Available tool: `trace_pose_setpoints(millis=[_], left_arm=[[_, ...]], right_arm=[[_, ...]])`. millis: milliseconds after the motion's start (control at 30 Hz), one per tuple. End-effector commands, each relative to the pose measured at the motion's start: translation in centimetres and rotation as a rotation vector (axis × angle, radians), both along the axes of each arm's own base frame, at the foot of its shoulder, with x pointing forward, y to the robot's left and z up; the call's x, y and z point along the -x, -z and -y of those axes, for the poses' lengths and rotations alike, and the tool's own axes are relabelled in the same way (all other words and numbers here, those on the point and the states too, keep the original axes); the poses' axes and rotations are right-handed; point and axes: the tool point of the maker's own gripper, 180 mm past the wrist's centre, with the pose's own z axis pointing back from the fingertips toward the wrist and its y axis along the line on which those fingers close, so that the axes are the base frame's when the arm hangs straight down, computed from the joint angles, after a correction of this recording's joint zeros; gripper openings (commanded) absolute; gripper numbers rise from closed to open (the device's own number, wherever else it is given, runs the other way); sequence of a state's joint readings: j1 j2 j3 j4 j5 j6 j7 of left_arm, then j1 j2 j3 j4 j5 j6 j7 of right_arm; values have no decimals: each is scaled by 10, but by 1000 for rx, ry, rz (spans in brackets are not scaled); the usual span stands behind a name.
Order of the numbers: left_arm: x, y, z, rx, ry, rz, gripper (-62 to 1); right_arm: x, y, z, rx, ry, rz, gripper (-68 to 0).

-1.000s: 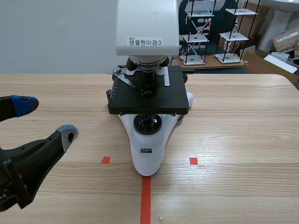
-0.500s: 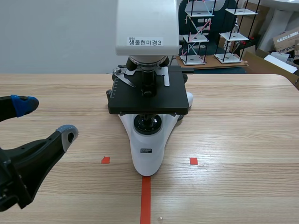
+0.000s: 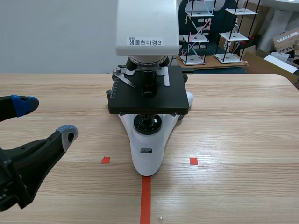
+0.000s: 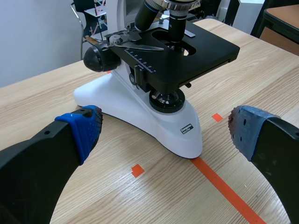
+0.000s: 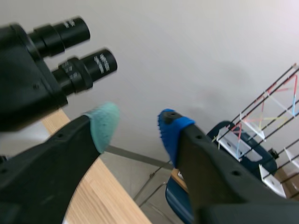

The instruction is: Return to the home posture

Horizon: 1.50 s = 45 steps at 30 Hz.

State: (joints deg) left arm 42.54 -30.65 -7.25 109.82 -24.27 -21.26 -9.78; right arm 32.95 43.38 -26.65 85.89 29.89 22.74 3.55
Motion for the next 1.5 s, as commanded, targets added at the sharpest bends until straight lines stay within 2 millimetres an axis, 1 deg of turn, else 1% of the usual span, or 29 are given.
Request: trace_pose_setpoints(millis=[0, 200, 333, 433, 500, 700, 833, 1000, 1100, 1233, 1367, 1467], left_arm=[[1, -5, 3, 19, 7, 12, -43], [1, -5, 3, 18, 7, 12, -43], [1, -5, 3, 18, 7, 12, -43], [1, -5, 3, 18, 7, 12, -43], [1, -5, 3, 18, 7, 12, -43], [1, -5, 3, 18, 7, 12, -43], [1, -5, 3, 19, 7, 12, -43], [1, -5, 3, 18, 7, 12, -43], [1, -5, 3, 18, 7, 12, -43], [1, -5, 3, 18, 7, 12, -43], [1, -5, 3, 18, 7, 12, -43], [1, -5, 3, 19, 7, 12, -43]], right_arm=[[5, -12, 12, -13, 23, 40, -368], [21, 16, 45, -50, 114, -24, -218], [37, 42, 69, -91, 204, -69, -103], [56, 64, 79, -119, 226, -118, -49], [69, 78, 84, -143, 233, -158, -32], [112, 116, 86, -207, 228, -275, -32], [139, 133, 83, -226, 222, -334, -32], [167, 151, 80, -251, 242, -413, -33], [181, 155, 75, -263, 244, -446, -33], [196, 151, 65, -274, 230, -467, -33], [205, 144, 58, -293, 228, -470, -33], [206, 141, 56, -301, 228, -463, -33]])
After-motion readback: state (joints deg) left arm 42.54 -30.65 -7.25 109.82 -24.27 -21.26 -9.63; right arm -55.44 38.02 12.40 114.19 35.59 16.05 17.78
